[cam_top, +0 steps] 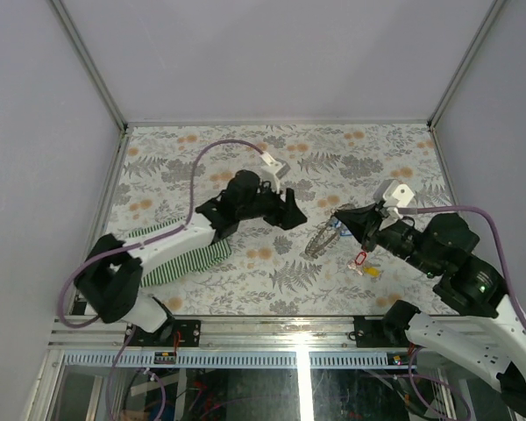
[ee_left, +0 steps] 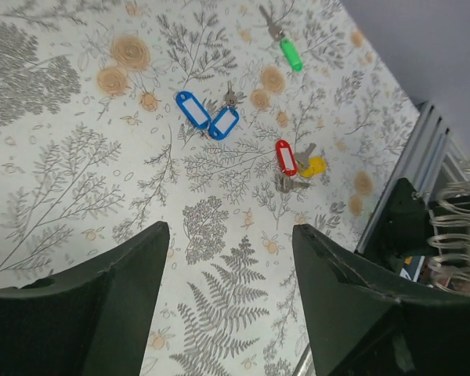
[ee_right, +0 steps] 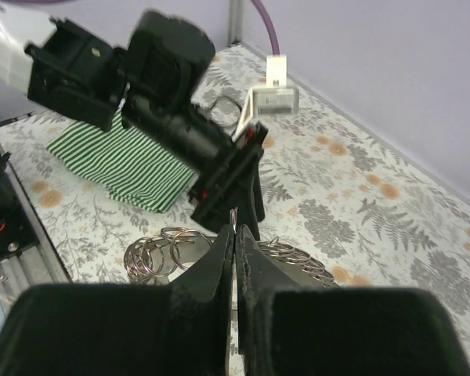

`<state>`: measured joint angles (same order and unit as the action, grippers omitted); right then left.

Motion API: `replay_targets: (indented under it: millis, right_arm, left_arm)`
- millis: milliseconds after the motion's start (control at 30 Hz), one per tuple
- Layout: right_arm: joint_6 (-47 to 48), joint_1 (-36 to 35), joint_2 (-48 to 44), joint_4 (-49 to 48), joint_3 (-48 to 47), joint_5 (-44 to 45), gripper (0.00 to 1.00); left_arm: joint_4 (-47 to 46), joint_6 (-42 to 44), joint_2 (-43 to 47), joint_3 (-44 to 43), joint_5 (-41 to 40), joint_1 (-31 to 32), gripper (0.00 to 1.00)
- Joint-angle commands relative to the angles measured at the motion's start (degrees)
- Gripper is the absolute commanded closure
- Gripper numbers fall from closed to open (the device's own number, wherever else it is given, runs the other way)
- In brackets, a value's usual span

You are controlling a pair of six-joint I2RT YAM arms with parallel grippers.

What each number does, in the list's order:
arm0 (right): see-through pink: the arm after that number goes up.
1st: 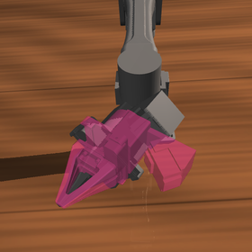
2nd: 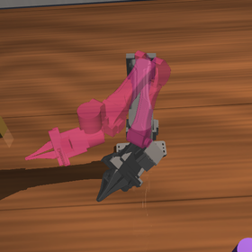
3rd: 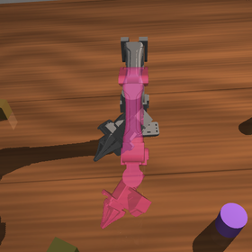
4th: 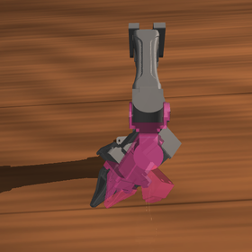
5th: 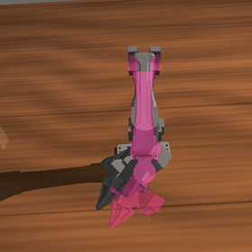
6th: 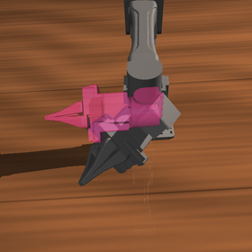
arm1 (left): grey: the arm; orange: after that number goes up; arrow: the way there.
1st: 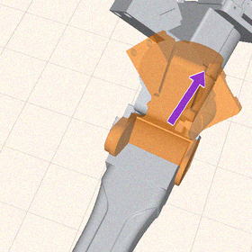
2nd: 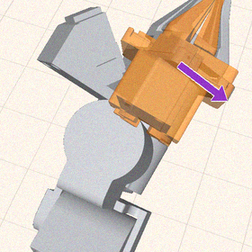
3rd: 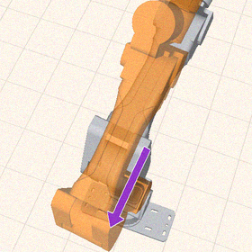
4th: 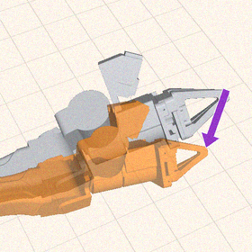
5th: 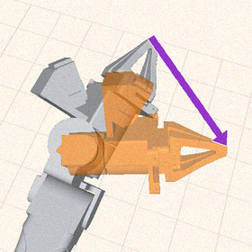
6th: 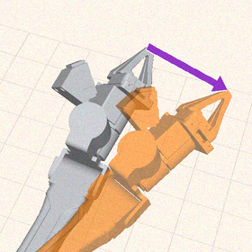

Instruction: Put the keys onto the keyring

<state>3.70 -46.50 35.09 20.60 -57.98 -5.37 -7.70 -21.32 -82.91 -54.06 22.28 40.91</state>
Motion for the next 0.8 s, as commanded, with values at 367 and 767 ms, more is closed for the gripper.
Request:
replay_targets:
  millis: [367,767]
  right_arm:
    - [-1.4,-0.3,-3.0,3.5,-4.4,8.7,1.0]
    - [-1.0,-0.3,-4.8,5.3,-4.1,9.0,0.99]
  left_arm:
    - [10.0,-1.0,-31.6,-27.7,-16.5,12.3,0.33]
    - [10.4,1.4,-40.0,-35.1,-12.8,18.7,0.38]
